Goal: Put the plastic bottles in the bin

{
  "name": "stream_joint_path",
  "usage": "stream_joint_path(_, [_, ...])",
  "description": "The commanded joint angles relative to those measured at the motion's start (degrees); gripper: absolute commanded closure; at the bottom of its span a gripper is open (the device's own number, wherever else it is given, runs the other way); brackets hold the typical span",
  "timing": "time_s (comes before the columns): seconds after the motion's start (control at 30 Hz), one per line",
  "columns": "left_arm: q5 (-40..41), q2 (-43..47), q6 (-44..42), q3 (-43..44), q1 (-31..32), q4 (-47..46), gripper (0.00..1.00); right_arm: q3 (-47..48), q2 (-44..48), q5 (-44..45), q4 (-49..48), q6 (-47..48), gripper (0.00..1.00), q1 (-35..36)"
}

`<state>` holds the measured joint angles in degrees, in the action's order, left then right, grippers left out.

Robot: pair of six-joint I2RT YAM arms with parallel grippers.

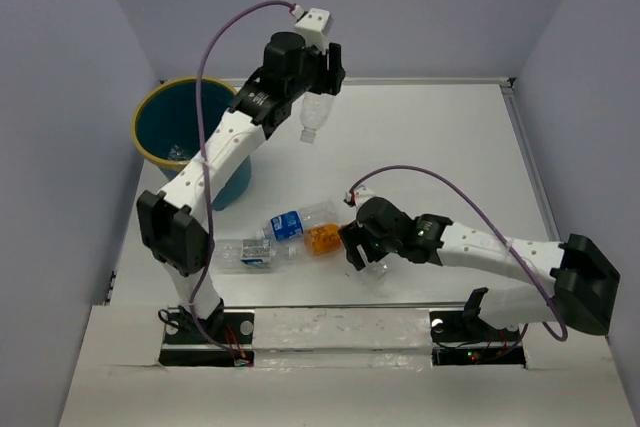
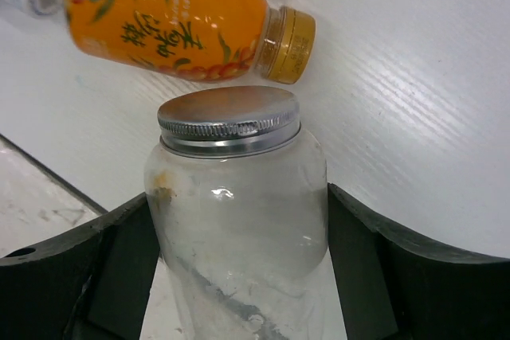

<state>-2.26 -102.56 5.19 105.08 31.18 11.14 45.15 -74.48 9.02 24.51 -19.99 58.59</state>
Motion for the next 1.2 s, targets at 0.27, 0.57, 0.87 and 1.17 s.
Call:
stream_joint_path(0.27, [13.9, 31.0, 4.7, -11.0, -7.7, -8.3, 0.43, 1.0, 16.6, -0.2, -0.5, -1.1, 0.36, 0.6])
stream_joint_path(0.57, [13.8, 34.9, 8.0, -19.6, -24.0, -10.5, 0.37, 7.6, 18.2, -4.3, -4.5, 1.3, 0.36, 0.6])
stream_joint_path(0.87, [8.9, 26.9, 10.9, -16.9, -34.7, -11.9, 0.31, 10.8, 16.6, -5.9, -5.5, 2.0, 0.36, 1.1])
stream_joint_path(1.17, [6.3, 30.0, 12.8, -22.6, -34.8, -14.6, 0.01, 15.7, 13.1, -6.0, -9.6, 4.5, 0.36, 1.1])
